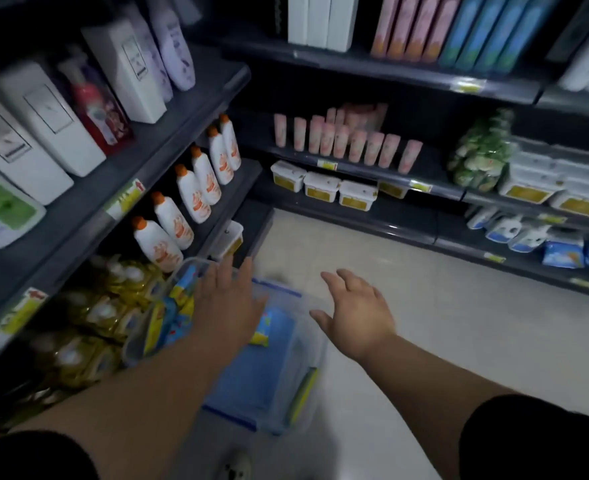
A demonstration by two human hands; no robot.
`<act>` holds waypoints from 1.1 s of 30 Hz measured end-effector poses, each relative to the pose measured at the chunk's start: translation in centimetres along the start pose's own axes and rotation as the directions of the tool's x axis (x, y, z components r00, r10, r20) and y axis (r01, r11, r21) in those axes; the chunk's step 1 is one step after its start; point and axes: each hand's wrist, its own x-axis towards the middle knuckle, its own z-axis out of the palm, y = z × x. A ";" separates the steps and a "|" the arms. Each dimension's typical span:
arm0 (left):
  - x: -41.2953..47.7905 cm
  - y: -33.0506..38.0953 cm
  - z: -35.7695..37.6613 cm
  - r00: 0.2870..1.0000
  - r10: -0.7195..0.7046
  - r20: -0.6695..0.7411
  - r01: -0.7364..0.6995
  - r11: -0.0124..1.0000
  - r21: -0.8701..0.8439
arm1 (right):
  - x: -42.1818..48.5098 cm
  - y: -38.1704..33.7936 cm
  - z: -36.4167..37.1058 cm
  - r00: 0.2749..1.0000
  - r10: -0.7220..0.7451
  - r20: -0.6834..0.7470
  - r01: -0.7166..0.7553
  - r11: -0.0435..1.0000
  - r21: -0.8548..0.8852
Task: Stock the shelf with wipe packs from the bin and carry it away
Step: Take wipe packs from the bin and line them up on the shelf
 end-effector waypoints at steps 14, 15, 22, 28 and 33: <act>1.7 -7.8 18.7 0.960 0.028 0.277 -0.022 0.999 -0.028 | 2.7 -1.5 19.8 0.927 -0.005 0.374 0.057 0.990 -0.130; 1.9 -8.3 19.6 0.959 0.034 0.280 -0.028 0.999 -0.026 | 3.0 -1.7 20.8 0.917 -0.001 0.399 0.066 0.987 -0.149; 2.4 -9.7 22.9 0.954 0.081 0.288 -0.062 0.995 -0.077 | 3.8 -2.5 24.3 0.869 0.094 0.487 0.044 0.963 -0.266; 2.1 -9.7 22.9 0.951 0.093 0.296 -0.074 0.995 -0.074 | 3.9 -3.5 24.4 0.923 0.056 0.380 -0.027 0.996 -0.081; 2.0 -9.2 22.6 0.945 0.102 0.311 -0.081 0.993 -0.081 | 4.2 -3.7 23.8 0.973 0.017 0.229 -0.069 0.973 0.219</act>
